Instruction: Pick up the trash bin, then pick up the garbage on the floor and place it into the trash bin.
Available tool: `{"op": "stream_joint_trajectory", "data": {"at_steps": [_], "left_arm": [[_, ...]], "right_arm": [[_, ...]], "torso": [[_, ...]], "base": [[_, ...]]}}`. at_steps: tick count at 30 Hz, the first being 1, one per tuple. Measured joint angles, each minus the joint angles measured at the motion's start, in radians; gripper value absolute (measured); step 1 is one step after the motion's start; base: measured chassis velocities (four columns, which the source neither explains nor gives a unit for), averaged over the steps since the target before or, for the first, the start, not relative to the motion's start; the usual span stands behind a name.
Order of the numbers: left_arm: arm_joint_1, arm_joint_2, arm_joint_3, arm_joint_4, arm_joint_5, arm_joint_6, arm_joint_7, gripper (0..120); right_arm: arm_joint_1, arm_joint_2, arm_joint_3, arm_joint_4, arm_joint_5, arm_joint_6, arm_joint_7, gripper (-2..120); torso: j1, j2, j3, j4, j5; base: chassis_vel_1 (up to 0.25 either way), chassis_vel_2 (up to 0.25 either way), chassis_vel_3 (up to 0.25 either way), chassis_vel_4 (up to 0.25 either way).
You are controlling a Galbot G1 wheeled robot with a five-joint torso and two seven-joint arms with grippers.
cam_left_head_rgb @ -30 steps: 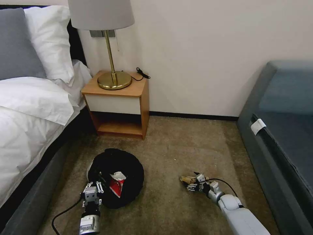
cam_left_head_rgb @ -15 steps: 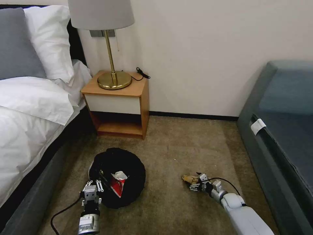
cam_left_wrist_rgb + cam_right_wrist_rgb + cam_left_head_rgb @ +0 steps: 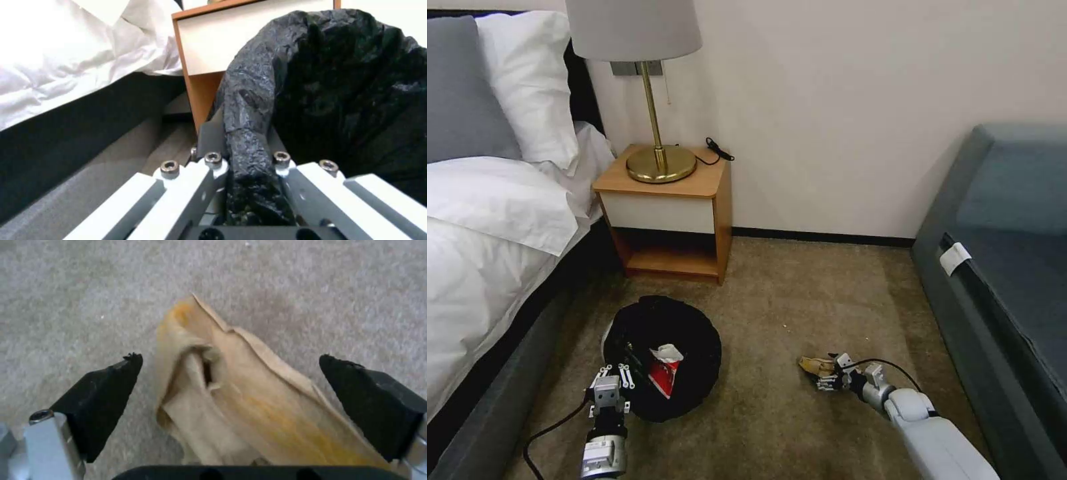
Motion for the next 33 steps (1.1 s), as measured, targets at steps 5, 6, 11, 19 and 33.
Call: {"op": "stream_joint_trajectory", "data": {"at_steps": [5,6,11,19,33], "left_arm": [[-0.005,-0.001,0.001,0.005,0.003,-0.001,0.000,4],[-0.008,-0.002,0.001,0.008,0.003,-0.001,0.000,4],[-0.012,-0.003,0.002,0.013,0.004,-0.001,0.000,4],[-0.019,-0.007,0.007,0.026,0.006,-0.002,0.001,4],[-0.024,-0.008,0.007,0.035,0.006,-0.005,0.002,4]], "right_arm": [[0.019,-0.004,0.001,-0.024,-0.001,-0.026,-0.024,100],[0.028,-0.003,0.002,-0.037,-0.002,-0.033,-0.033,99],[0.041,0.002,0.009,-0.062,-0.003,-0.036,-0.057,85],[0.047,0.010,0.016,-0.081,-0.007,-0.034,-0.082,56],[0.048,0.015,0.026,-0.092,-0.015,-0.015,-0.107,2]], "torso": [[0.000,0.000,0.000,0.0001,0.0000],[0.000,0.000,0.000,0.0001,-0.0001],[0.000,0.000,0.000,0.0001,0.0000],[0.000,0.000,0.000,0.0000,-0.0001],[0.000,0.000,0.000,0.0001,0.0000]], "base": [[0.000,0.000,0.000,0.000],[0.000,0.000,0.000,0.000],[0.000,0.000,0.000,0.000],[0.000,0.000,0.000,0.000],[0.000,0.000,0.000,0.000]]}}
